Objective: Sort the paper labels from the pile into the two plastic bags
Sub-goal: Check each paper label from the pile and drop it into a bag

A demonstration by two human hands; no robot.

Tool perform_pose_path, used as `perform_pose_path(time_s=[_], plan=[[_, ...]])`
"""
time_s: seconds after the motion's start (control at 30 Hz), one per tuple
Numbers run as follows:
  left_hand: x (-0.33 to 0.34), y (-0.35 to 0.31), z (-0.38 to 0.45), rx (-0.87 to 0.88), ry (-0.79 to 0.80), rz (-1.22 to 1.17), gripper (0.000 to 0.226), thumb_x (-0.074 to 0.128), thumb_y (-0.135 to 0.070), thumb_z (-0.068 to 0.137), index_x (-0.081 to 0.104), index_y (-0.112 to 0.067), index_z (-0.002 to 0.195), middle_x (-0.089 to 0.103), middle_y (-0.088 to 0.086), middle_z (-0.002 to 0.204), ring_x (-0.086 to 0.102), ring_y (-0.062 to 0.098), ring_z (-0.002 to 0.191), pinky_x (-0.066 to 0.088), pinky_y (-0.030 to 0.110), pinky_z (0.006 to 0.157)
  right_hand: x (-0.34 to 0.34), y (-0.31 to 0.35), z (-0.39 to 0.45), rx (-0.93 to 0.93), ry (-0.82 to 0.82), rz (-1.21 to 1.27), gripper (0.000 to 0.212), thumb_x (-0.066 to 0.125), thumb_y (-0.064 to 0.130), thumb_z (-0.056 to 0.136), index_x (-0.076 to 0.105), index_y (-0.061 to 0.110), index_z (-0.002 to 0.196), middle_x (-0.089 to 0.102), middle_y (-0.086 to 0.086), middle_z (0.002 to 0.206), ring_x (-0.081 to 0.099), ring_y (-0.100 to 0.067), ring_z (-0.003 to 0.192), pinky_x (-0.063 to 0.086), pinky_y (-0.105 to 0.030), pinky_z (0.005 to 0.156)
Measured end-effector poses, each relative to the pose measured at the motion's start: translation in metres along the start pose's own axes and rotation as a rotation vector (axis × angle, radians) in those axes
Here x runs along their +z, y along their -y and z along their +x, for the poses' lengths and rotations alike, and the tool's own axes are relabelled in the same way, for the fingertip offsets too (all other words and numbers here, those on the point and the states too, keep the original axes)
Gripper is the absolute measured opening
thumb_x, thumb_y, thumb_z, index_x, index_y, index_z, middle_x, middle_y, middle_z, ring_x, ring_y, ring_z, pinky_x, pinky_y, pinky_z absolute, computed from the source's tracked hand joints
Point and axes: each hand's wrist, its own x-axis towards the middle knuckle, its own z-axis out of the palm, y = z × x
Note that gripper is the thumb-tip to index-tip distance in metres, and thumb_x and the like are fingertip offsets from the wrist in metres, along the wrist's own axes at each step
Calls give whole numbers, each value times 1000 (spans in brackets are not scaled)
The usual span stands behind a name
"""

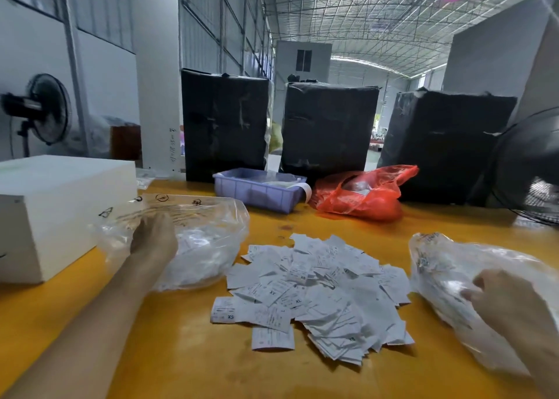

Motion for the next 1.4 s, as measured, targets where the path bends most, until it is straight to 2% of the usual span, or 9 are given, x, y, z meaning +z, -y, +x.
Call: perform_pose_path(time_s=[0.1, 0.23, 0.37, 0.57, 0.8, 0.97, 1.07, 1.23, 1.4], plan=[[1, -12, -10, 35, -32, 120, 32, 56, 1, 88, 50, 5, 120, 42, 26, 119, 47, 38, 104, 46, 40, 83, 7, -4, -3, 20, 145, -144, 27, 62, 40, 88, 63, 14, 93, 66, -5, 96, 60, -23, 89, 51, -32, 75], [-4, -33, -12, 259, -267, -10, 31, 63, -1, 82, 59, 8, 111, 51, 30, 112, 47, 46, 101, 45, 50, 81, 14, -7, -2, 53, 36, 5, 28, 67, 20, 85, 59, 13, 59, 62, -5, 65, 58, -20, 64, 44, -29, 55], [-1, -64, -31, 523, -335, -209, 29, 69, 7, 74, 66, 8, 103, 57, 32, 109, 52, 50, 98, 42, 57, 85, 12, -10, 1, 105, -33, 150, 16, 60, 10, 88, 70, 6, 77, 69, -11, 81, 60, -24, 73, 44, -27, 61], [19, -103, -80, 869, -218, -366, 30, 80, 12, 61, 72, 3, 88, 66, 22, 94, 62, 42, 86, 51, 50, 77, 14, -22, 3, 193, -33, -84, 18, 54, 20, 93, 60, 8, 105, 62, -10, 108, 52, -29, 107, 45, -33, 80], [39, -112, -119, 1007, -33, -401, 31, 84, 10, 56, 73, -5, 81, 70, 11, 89, 67, 31, 83, 56, 37, 70, 18, -23, 7, 153, -111, -69, 16, 51, 6, 90, 66, 4, 95, 67, -13, 97, 59, -29, 95, 50, -33, 77], [41, -115, -130, 1043, 29, -403, 31, 85, 8, 55, 74, -10, 78, 70, 5, 86, 68, 23, 78, 55, 29, 67, 20, -20, 5, 126, -69, -62, 20, 43, -8, 85, 61, -1, 89, 65, -14, 89, 62, -26, 85, 44, -28, 59], [44, -115, -132, 1036, 45, -403, 29, 84, 7, 57, 74, -11, 78, 70, 4, 87, 68, 21, 80, 51, 24, 70, 17, -17, 5, 72, -209, 6, 16, 50, 2, 92, 65, -2, 85, 68, -16, 85, 65, -29, 80, 42, -27, 59], [53, -113, -132, 981, 102, -471, 15, 69, -6, 82, 72, -15, 94, 66, -2, 104, 58, 13, 101, 42, 16, 84, 13, -11, 2, -60, -482, 135, 17, 65, 9, 87, 61, -5, 79, 64, -21, 66, 64, -36, 62, 39, -28, 53], [54, -115, -133, 903, 175, -555, 14, 67, -11, 84, 71, -19, 95, 64, -8, 101, 57, 4, 96, 44, 12, 83, 4, -2, -2, -170, -814, 198, 19, 70, 4, 81, 55, -6, 76, 55, -20, 57, 56, -33, 49, 44, -33, 44]])
